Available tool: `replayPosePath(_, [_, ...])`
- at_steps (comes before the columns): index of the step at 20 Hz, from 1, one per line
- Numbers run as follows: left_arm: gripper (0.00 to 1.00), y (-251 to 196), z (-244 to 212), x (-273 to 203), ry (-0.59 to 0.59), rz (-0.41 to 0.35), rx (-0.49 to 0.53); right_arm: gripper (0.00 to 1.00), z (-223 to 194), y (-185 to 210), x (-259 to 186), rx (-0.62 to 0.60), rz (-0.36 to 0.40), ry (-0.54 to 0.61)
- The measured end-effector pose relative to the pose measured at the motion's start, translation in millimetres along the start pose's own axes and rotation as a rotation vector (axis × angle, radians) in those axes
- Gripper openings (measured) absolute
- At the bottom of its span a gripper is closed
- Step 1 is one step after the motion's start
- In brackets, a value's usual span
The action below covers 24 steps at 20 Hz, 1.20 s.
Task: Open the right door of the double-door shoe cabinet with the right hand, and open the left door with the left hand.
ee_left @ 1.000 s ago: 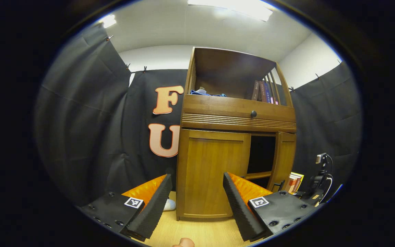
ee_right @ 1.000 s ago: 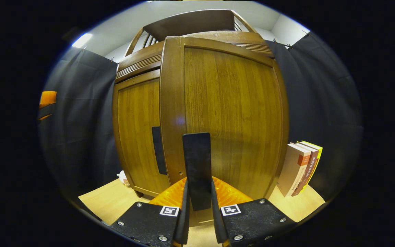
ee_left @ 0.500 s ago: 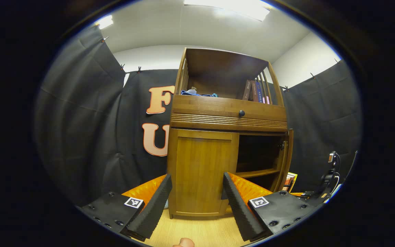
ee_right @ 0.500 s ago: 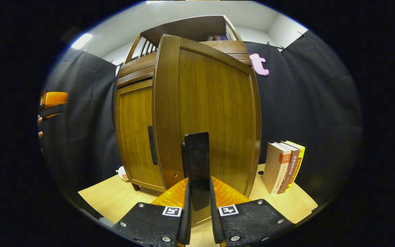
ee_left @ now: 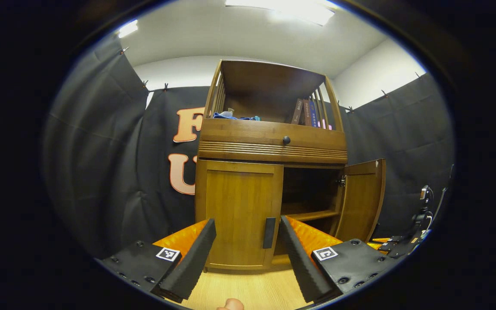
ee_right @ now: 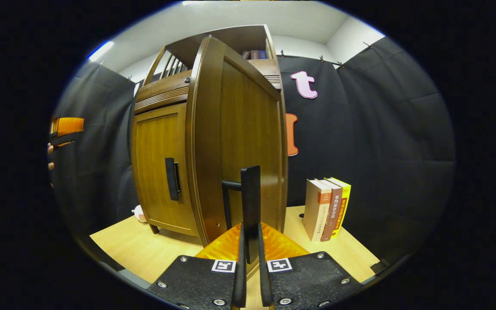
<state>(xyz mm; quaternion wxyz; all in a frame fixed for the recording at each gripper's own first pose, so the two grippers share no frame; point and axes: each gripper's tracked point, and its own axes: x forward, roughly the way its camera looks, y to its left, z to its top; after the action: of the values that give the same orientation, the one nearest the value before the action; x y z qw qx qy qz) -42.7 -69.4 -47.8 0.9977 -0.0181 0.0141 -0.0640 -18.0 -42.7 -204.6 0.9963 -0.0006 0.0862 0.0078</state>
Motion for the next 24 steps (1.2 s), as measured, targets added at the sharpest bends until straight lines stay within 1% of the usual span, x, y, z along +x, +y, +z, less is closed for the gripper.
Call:
replayPosePath(1, [0.95,-2.6,-0.1,-1.3,0.0,-0.003,-0.002,0.11,-0.7,-6.3,-3.2,0.001,-0.006,0.0])
replayPosePath(2, [0.94,-4.1,0.2,-2.2,-0.001,-0.003,-0.002,0.11,-1.2,-11.1,-4.8,-0.002,-0.011,0.0])
replayPosePath(5, [0.99,-8.3,-0.4,-3.1,-0.001,-0.004,0.0,0.11,-0.8,-18.7,-10.8,-0.011,-0.001,0.003])
replayPosePath(7, [0.96,-11.0,-1.7,-3.5,0.001,-0.004,-0.002,0.11,-1.1,-24.5,-14.1,-0.024,0.001,0.004])
replayPosePath(8, [0.94,-11.7,-2.3,-3.0,0.003,-0.003,-0.003,0.11,-2.8,-31.0,-14.6,-0.029,-0.011,0.002])
replayPosePath(9, [0.95,-13.3,-2.9,-3.1,0.005,-0.003,-0.004,0.06,0.1,-39.3,-14.3,-0.033,-0.025,0.0])
replayPosePath(10, [0.96,-14.0,-2.7,-2.1,0.007,-0.003,-0.004,0.11,0.3,-46.0,-16.9,-0.032,-0.036,-0.001])
replayPosePath(11, [0.96,-15.0,-3.0,-2.6,0.008,-0.003,-0.003,0.04,0.5,-51.7,-17.7,-0.025,-0.044,-0.003])
replayPosePath(12, [0.96,-15.8,-3.8,-2.3,0.009,-0.003,-0.002,0.1,-0.3,-57.5,-18.0,-0.019,-0.049,-0.004])
replayPosePath(13, [0.96,-17.5,-3.5,-1.5,0.01,-0.003,0.0,0.0,1.0,-62.4,-17.7,-0.015,-0.053,-0.004])
replayPosePath(14, [0.94,-19.0,-3.4,-1.9,0.011,-0.003,0.001,0.04,1.8,-69.6,-18.2,-0.016,-0.059,-0.005])
replayPosePath(18, [0.94,-26.1,-6.8,2.5,0.019,-0.012,0.013,0.04,3.4,-100.1,-16.0,-0.027,-0.086,-0.003])
replayPosePath(21, [0.94,-31.3,-8.2,5.9,0.022,-0.019,0.012,0.03,4.7,-110.9,-15.6,0.022,-0.06,0.007])
replayPosePath(24, [0.94,-36.1,-11.5,9.5,0.029,-0.02,0.015,0.03,1.7,-110.6,-10.3,0.035,-0.034,0.004])
